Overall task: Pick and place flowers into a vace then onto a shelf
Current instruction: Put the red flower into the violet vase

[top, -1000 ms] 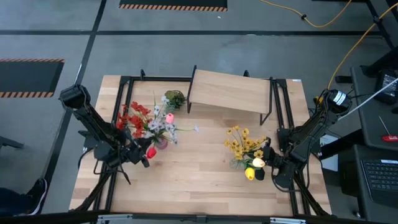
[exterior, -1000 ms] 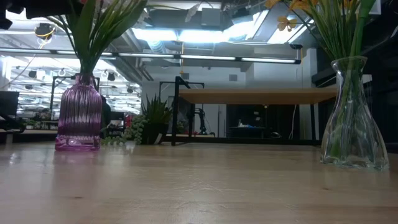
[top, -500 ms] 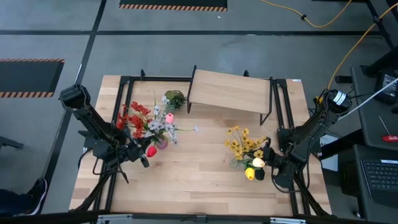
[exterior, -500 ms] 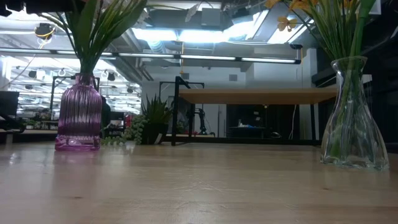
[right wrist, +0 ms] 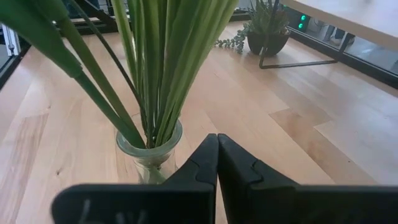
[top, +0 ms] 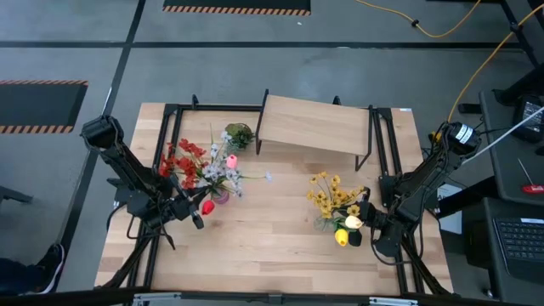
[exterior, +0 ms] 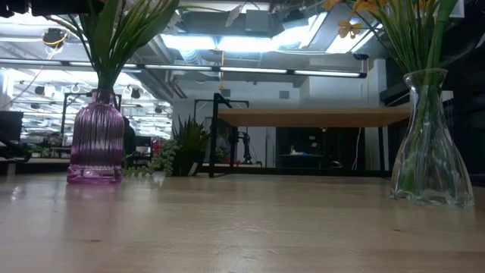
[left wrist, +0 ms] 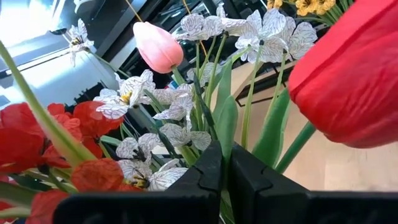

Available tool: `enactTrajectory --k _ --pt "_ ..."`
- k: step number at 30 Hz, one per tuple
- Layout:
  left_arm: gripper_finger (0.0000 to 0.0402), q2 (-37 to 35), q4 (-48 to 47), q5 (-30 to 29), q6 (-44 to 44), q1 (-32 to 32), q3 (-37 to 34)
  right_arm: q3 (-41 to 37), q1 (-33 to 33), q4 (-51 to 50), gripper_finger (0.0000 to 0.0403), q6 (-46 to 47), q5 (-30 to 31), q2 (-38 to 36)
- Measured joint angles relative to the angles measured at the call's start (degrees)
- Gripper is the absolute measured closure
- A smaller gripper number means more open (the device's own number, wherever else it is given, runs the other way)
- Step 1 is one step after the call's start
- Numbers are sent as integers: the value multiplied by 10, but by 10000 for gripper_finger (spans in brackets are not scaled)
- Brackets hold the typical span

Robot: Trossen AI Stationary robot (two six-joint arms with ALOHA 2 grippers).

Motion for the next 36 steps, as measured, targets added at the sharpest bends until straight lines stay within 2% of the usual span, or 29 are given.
enactTrajectory --k 19,24,27,36 --pt "247 0 -4 0 4 0 0 0 0 3 391 -13 0 0" --pt "236 0 7 3 4 -1 0 0 0 3 391 -13 0 0" --pt "236 0 33 24 7 -1 0 0 0 3 391 -13 0 0" --pt "235 0 58 26 111 -1 58 0 0 3 391 -13 0 0"
